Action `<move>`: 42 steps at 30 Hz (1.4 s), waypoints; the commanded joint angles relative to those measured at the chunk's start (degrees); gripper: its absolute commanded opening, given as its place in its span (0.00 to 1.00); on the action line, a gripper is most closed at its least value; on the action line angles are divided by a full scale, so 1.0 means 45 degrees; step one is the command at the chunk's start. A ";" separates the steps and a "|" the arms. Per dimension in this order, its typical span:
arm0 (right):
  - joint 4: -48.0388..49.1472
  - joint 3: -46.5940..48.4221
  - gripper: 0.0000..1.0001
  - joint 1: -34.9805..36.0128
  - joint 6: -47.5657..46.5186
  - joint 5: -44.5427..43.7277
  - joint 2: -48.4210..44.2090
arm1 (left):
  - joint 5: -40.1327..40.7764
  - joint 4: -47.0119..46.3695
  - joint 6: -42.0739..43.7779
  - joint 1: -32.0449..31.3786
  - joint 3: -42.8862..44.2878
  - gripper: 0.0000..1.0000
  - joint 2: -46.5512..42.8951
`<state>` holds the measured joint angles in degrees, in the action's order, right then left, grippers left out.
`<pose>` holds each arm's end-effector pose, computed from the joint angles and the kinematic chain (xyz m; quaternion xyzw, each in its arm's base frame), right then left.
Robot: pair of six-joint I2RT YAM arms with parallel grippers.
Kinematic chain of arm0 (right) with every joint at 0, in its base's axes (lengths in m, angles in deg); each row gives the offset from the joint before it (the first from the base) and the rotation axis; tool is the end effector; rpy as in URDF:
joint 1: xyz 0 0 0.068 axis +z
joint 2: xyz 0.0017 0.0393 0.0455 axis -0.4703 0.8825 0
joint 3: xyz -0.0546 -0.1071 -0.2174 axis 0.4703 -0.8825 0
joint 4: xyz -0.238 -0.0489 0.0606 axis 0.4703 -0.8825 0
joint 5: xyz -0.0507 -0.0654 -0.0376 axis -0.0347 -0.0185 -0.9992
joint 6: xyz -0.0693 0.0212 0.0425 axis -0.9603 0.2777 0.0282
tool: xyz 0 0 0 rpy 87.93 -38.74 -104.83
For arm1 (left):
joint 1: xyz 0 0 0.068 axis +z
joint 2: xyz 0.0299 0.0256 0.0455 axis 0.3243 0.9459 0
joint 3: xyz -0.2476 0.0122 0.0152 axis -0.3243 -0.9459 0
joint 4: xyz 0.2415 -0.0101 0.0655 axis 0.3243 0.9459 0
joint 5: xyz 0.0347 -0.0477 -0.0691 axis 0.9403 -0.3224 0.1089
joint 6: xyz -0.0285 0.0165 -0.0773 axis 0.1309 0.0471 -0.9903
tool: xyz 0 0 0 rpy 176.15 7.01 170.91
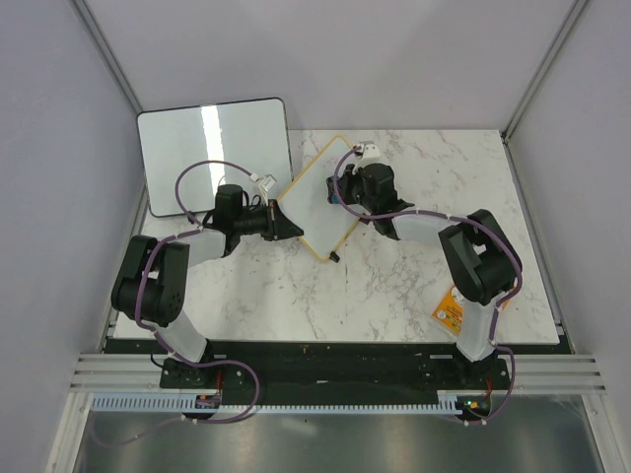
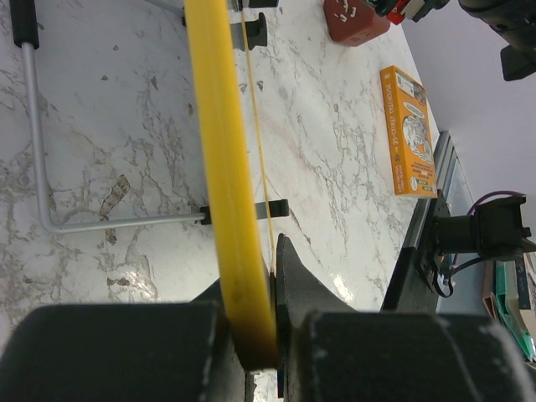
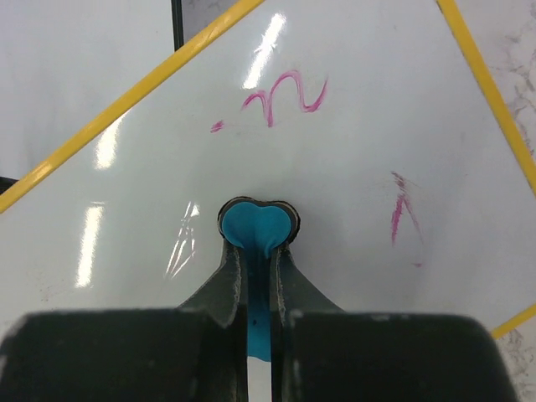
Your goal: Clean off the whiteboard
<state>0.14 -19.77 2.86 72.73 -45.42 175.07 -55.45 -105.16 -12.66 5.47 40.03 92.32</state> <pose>0.3873 0.2300 0.1773 -0.0705 0.8005 0.2474 0.5413 0.3194 -0.1347 0.1456 0.1479 0.8009 -0.4903 0.3102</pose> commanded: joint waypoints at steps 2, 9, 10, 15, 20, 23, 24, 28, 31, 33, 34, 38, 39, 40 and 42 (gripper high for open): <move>0.0076 0.0381 0.00 -0.0970 0.1978 0.3578 0.1692 | -0.0838 0.0569 0.2413 -0.0663 -0.0106 0.02 0.0179; -0.1833 0.2158 0.00 -0.1928 0.1627 0.2450 0.2668 | -0.0799 0.0648 0.2471 -0.0702 -0.0067 0.02 0.0159; -0.2184 0.2334 0.00 -0.2064 0.1685 0.2331 0.2844 | -0.0799 0.0667 0.2471 -0.0702 -0.0067 0.02 0.0179; -0.3299 0.2239 0.00 -0.2280 0.1920 0.2096 0.3393 | -0.0799 0.0667 0.2490 -0.0721 -0.0067 0.02 0.0178; -0.3769 0.1402 0.00 -0.2397 0.2389 0.2466 0.3335 | -0.0779 0.0706 0.2530 -0.0760 -0.0066 0.02 0.0140; -0.3789 0.0717 0.00 -0.2398 0.2584 0.2486 0.3061 | -0.0760 0.0706 0.2530 -0.0780 -0.0066 0.02 0.0140; -0.3905 0.0618 0.00 -0.2398 0.2584 0.2506 0.3042 | -0.0741 0.0726 0.2549 -0.0780 -0.0086 0.02 0.0159; -0.4082 -0.0201 0.00 -0.2398 0.2584 0.2604 0.2924 | -0.0741 0.0726 0.2549 -0.0780 -0.0047 0.02 0.0159; -0.4082 -0.0631 0.00 -0.2398 0.2662 0.2564 0.2729 | -0.0741 0.0745 0.2569 -0.0819 -0.0047 0.02 0.0159; -0.4160 -0.0750 0.00 -0.2398 0.2799 0.2545 0.2690 | -0.0741 0.0745 0.2569 -0.0800 -0.0047 0.02 0.0140; -0.4122 -0.0808 0.00 -0.2378 0.2780 0.2487 0.2670 | -0.0760 0.0745 0.2569 -0.0800 -0.0047 0.02 0.0159; -0.4609 -0.0575 0.00 -0.2398 0.2818 0.2448 0.2709 | -0.0760 0.0765 0.2569 -0.0819 -0.0047 0.02 0.0179; -0.4706 -0.0536 0.00 -0.2378 0.2819 0.2389 0.2729 | -0.0760 0.0784 0.2588 -0.0800 -0.0047 0.02 0.0179; -0.4958 -0.0439 0.00 -0.2378 0.2838 0.2350 0.2729 | -0.0760 0.0785 0.2588 -0.0800 -0.0028 0.02 0.0179; -0.5291 -0.0302 0.00 -0.2378 0.2897 0.2272 0.2807 | -0.0741 0.0785 0.2588 -0.0800 -0.0047 0.02 0.0179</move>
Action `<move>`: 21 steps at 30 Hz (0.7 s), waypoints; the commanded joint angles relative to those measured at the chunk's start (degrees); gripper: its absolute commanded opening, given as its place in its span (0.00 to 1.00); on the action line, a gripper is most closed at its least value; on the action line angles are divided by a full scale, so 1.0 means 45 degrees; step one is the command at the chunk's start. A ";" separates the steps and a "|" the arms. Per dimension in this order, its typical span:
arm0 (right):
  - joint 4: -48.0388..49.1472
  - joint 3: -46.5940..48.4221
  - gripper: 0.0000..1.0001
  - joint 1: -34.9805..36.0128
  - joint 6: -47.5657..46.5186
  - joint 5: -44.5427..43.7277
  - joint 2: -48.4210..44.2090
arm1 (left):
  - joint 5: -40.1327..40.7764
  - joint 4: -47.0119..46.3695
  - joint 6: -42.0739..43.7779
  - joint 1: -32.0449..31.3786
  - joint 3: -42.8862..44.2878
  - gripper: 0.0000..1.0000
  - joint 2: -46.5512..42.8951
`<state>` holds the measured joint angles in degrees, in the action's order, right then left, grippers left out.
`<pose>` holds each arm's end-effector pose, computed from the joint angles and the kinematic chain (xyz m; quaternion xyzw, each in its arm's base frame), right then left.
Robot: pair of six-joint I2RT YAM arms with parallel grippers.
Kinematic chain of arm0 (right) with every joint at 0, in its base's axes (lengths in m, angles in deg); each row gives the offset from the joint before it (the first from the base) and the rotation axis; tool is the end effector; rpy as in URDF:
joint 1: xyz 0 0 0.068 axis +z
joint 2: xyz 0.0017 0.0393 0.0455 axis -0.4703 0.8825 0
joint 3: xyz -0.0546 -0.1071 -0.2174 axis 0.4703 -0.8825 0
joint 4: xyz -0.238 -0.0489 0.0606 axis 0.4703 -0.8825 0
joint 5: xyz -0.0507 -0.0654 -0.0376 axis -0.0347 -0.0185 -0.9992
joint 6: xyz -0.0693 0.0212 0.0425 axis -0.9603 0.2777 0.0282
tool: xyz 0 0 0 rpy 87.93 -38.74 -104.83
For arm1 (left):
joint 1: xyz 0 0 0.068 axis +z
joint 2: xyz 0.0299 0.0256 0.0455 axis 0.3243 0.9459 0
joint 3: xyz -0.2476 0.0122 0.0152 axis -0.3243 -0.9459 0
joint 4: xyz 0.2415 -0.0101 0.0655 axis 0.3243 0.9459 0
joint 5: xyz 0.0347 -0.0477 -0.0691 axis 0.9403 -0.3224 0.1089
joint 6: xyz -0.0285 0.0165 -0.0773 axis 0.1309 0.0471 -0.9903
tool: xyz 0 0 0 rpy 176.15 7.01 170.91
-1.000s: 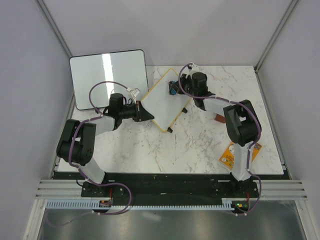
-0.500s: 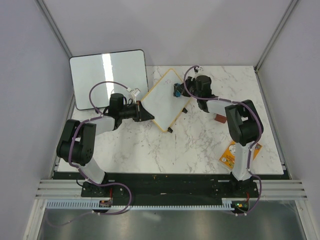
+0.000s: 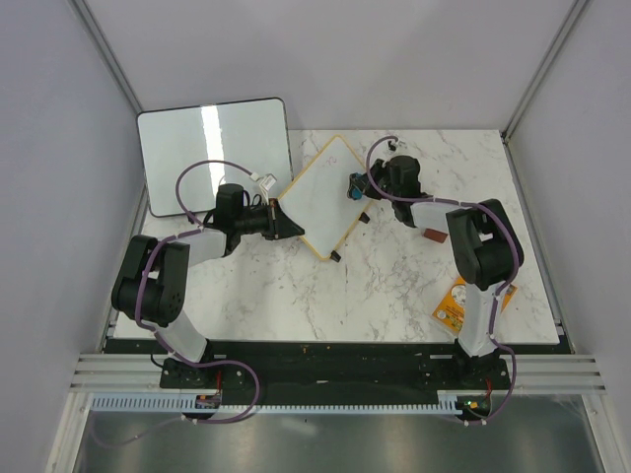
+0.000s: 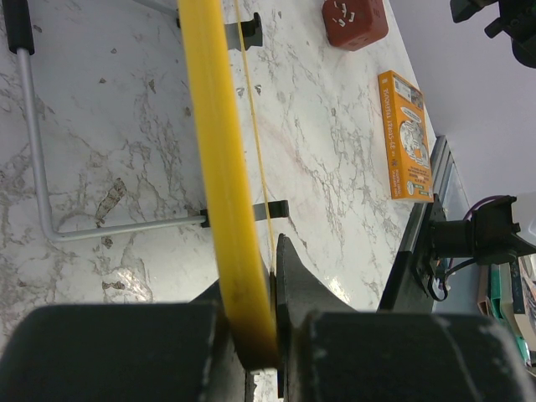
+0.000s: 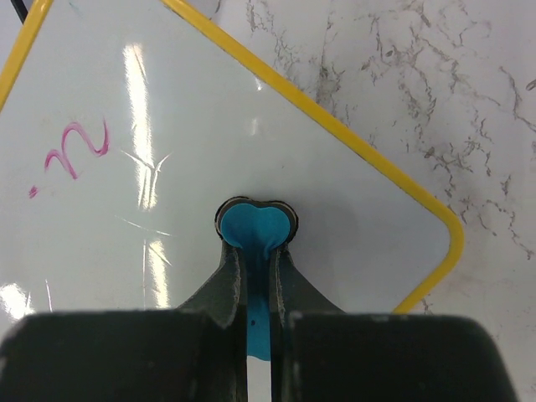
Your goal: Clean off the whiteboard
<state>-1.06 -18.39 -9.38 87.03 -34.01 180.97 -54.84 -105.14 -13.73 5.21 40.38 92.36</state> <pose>0.4289 0.1586 0.1384 0.0635 0.8281 0.3118 0.4616 0.3206 -0.1361 0.1468 0.1407 0.8026 -0.4904 0.3090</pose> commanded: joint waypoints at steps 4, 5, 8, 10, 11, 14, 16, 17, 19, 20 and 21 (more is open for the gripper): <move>-0.5610 -0.0549 0.00 0.0342 -0.0299 -0.0595 0.1437 | -0.0896 0.0780 0.2846 -0.0780 -0.0125 0.02 0.0149; -0.5612 -0.0607 0.00 0.0342 -0.0318 -0.0673 0.1302 | -0.0877 0.0799 0.2827 -0.0761 -0.0125 0.02 0.0111; -0.5670 -0.0841 0.00 0.0322 -0.0435 -0.0985 0.1009 | -0.0837 0.0799 0.2846 -0.0761 -0.0125 0.02 0.0111; -0.6077 -0.0939 0.00 0.0342 -0.0552 -0.1084 0.0930 | -0.0857 0.0819 0.2846 -0.0761 -0.0125 0.02 0.0130; -0.6139 -0.0959 0.00 0.0322 -0.0592 -0.1162 0.0871 | -0.0838 0.0819 0.2846 -0.0761 -0.0144 0.02 0.0149; -0.6100 -0.0998 0.00 0.0342 -0.0709 -0.1124 0.0812 | -0.0837 0.0819 0.2846 -0.0761 -0.0164 0.02 0.0091; -0.5925 -0.0901 0.00 0.0361 -0.0709 -0.0968 0.0832 | -0.0818 0.0819 0.2846 -0.0761 -0.0125 0.02 0.0091; -0.5847 -0.0842 0.00 0.0419 -0.0767 -0.0774 0.0793 | -0.0857 0.0799 0.2846 -0.0761 -0.0144 0.02 0.0130; -0.5807 -0.0531 0.00 0.0575 -0.0865 -0.0694 0.0696 | -0.0838 0.0838 0.2865 -0.0761 -0.0125 0.02 0.0130; -0.5788 -0.0413 0.00 0.0750 -0.0982 -0.0732 0.0637 | -0.0857 0.0858 0.2865 -0.0780 -0.0125 0.02 0.0130; -0.5710 -0.0161 0.00 0.0849 -0.1021 -0.0887 0.0540 | -0.0857 0.0877 0.2885 -0.0780 -0.0125 0.02 0.0149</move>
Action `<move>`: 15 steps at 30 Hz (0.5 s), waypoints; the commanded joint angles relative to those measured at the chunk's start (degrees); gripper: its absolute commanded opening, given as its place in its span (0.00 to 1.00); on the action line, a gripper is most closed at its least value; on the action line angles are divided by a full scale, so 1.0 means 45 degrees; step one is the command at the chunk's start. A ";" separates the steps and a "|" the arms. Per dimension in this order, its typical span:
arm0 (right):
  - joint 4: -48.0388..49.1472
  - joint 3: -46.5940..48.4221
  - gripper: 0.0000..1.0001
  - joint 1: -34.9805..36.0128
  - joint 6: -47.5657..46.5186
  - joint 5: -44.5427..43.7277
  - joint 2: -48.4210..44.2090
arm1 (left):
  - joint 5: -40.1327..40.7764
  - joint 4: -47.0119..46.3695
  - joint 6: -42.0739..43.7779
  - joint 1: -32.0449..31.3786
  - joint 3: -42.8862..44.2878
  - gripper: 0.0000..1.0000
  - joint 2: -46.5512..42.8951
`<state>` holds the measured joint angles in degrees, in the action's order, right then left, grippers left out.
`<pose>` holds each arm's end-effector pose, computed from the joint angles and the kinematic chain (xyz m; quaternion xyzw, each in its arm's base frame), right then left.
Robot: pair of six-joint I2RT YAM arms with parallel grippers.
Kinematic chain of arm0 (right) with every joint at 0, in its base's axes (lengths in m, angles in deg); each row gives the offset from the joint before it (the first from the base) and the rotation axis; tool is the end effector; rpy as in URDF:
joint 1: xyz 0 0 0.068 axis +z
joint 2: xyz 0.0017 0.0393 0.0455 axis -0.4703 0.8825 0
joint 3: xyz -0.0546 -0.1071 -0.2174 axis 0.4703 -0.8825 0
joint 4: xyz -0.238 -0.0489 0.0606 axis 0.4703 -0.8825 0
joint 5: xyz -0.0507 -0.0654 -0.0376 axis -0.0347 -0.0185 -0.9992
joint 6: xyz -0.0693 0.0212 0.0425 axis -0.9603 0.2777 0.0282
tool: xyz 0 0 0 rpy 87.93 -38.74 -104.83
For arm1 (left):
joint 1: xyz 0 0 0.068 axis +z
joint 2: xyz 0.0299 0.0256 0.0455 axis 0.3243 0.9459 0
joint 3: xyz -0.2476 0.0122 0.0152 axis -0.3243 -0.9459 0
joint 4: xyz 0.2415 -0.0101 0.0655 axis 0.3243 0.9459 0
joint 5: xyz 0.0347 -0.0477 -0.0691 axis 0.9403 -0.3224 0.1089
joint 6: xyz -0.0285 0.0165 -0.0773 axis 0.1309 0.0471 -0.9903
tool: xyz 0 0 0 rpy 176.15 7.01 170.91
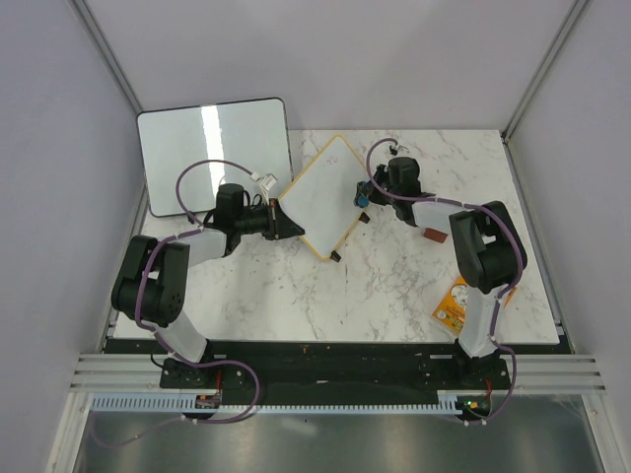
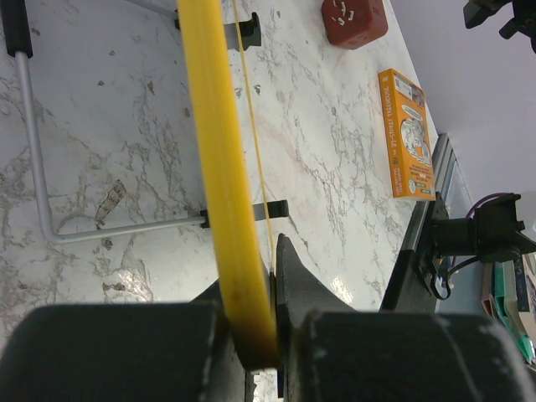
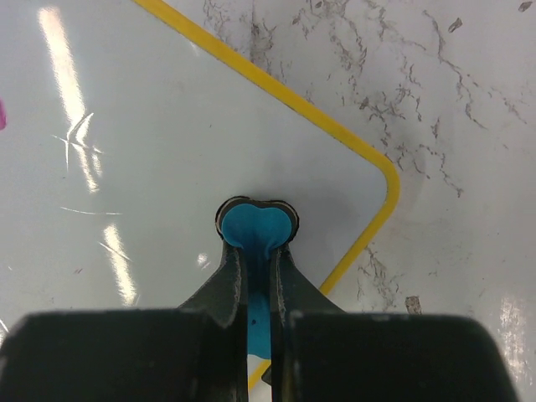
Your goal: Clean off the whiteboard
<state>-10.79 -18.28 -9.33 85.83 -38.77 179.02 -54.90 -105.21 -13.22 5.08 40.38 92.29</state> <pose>0.4206 0.1498 0.1311 0.0846 0.8627 0.2535 0.4292 0.3203 -0.1369 0.1474 0.1459 0.8012 -0.4898 0.3114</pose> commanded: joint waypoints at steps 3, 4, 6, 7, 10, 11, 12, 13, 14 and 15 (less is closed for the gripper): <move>-0.2693 0.0032 0.00 0.1132 -0.0755 0.0053 0.0542 | -0.0784 0.0911 0.2793 -0.0751 -0.0125 0.02 0.0145; -0.2476 0.0052 0.00 0.1191 -0.0735 0.0072 0.0270 | -0.0784 0.0931 0.2793 -0.0770 -0.0105 0.02 0.0164; -0.1890 0.0168 0.00 0.1308 -0.0540 0.0208 -0.0043 | -0.0784 0.0931 0.2793 -0.0771 -0.0125 0.02 0.0164; -0.1753 0.0285 0.00 0.1347 -0.0520 0.0248 -0.0103 | -0.0803 0.0970 0.2812 -0.0771 -0.0086 0.02 0.0183; -0.1576 0.0832 0.00 0.1562 -0.0462 0.0229 -0.0220 | -0.0686 0.1067 0.2832 -0.0790 -0.0047 0.02 0.0242; -0.1421 0.0891 0.00 0.1640 -0.0462 0.0209 -0.0240 | -0.0667 0.1087 0.2832 -0.0810 -0.0047 0.02 0.0242; -0.1303 0.1047 0.00 0.1699 -0.0404 0.0209 -0.0337 | -0.0647 0.1107 0.2851 -0.0810 -0.0047 0.02 0.0223; -0.1244 0.1087 0.00 0.1719 -0.0384 0.0209 -0.0376 | -0.0628 0.1126 0.2851 -0.0810 -0.0047 0.02 0.0223; -0.1050 0.1165 0.00 0.1796 -0.0364 0.0248 -0.0396 | -0.0589 0.1126 0.2851 -0.0810 -0.0047 0.02 0.0223; -0.0971 0.1281 0.00 0.1816 -0.0364 0.0248 -0.0435 | -0.0608 0.1126 0.2871 -0.0810 -0.0047 0.02 0.0223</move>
<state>-15.29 -15.48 -6.14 83.40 -44.61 177.60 -55.01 -105.14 -11.50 5.04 40.40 92.29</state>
